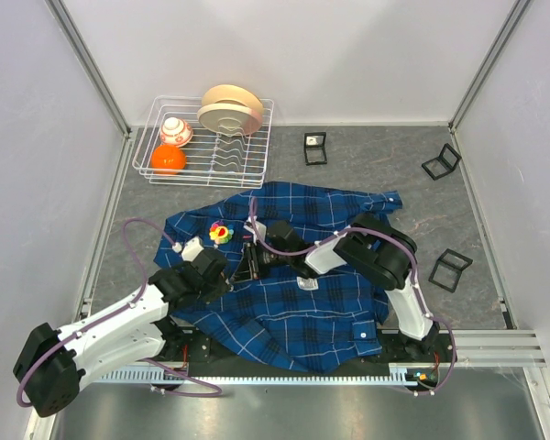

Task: Remove the brooch from the garment
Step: Open the brooch with the flattened clothing.

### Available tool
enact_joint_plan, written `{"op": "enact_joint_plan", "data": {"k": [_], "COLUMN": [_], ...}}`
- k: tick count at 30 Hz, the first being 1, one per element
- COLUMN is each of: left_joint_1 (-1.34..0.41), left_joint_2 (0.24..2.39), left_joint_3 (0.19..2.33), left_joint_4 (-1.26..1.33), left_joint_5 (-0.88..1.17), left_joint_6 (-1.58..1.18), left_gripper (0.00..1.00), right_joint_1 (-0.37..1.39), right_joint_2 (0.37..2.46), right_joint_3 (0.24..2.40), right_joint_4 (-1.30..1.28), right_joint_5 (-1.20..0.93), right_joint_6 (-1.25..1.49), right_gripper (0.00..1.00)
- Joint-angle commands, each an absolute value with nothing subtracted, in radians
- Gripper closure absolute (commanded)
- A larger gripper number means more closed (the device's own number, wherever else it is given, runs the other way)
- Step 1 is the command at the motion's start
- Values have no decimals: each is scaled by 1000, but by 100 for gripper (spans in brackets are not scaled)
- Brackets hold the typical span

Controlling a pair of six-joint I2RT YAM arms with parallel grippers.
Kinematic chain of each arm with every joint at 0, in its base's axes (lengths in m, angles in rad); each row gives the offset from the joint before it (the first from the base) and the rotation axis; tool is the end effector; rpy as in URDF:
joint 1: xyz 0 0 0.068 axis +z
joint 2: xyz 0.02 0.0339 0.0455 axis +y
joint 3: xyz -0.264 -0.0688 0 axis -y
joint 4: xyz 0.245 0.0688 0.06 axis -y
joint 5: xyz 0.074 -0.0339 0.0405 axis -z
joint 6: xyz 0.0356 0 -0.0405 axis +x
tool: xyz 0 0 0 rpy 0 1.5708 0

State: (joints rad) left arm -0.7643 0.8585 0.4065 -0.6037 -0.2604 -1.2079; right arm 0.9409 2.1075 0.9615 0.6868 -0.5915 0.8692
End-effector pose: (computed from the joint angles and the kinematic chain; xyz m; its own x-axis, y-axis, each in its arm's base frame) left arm 0.1128 -0.0954 0.1659 -0.7626 -0.5204 -0.3843 -0.3824 0.8418 -0.3810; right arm 0.2216 0.3377 0.0960 -0.9058 -0.1662 -0.3898 -0.4236 0.3285 0.8442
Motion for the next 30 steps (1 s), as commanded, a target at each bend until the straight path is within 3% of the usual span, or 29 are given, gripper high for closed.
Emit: {"op": "enact_joint_plan", "data": {"k": [1,11,30], "left_joint_1": [-764,-764,-765], "left_joint_2": [858,882,1034], "left_joint_3": [390,399,502], "left_joint_4": [-620,-603,-595], "left_joint_5": [-261,-255,-245], "left_joint_6": [-1220,-1183,-1051], "left_gripper": [98,98,98], "right_joint_1": [954,960,1006], "right_joint_2": [2134,2166,2152], "right_joint_3": [1012,1058,1215], "right_joint_4": [747,724,332], "right_joint_5": [-624,-644,-566], "right_joint_6": [890,890,582], "right_gripper": [76,77,77]}}
